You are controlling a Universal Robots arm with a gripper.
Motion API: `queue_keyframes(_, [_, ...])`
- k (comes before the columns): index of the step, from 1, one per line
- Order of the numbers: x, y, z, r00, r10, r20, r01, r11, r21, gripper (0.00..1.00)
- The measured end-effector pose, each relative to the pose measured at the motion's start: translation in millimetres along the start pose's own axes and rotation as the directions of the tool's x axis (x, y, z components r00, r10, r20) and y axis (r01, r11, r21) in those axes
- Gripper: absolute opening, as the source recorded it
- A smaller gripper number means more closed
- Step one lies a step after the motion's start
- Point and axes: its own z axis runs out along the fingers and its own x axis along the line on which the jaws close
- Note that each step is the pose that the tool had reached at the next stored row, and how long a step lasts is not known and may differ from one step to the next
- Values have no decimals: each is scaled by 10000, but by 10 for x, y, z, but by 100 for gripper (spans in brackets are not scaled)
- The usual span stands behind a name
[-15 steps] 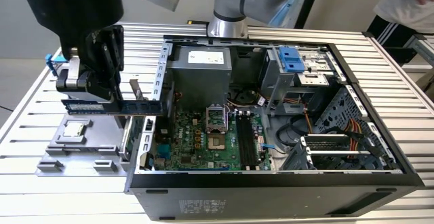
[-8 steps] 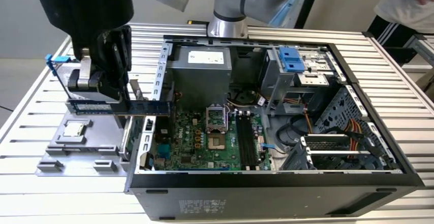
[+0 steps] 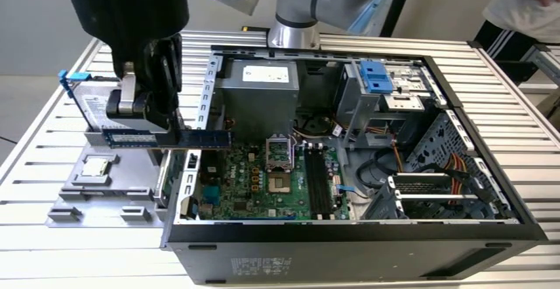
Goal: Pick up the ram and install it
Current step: 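Pick up the ram and move it above insertion slot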
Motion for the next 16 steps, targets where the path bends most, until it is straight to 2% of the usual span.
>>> queue_keyframes(16, [-1, -284, -2, 10000, -1, 0, 1, 10000, -5, 0])
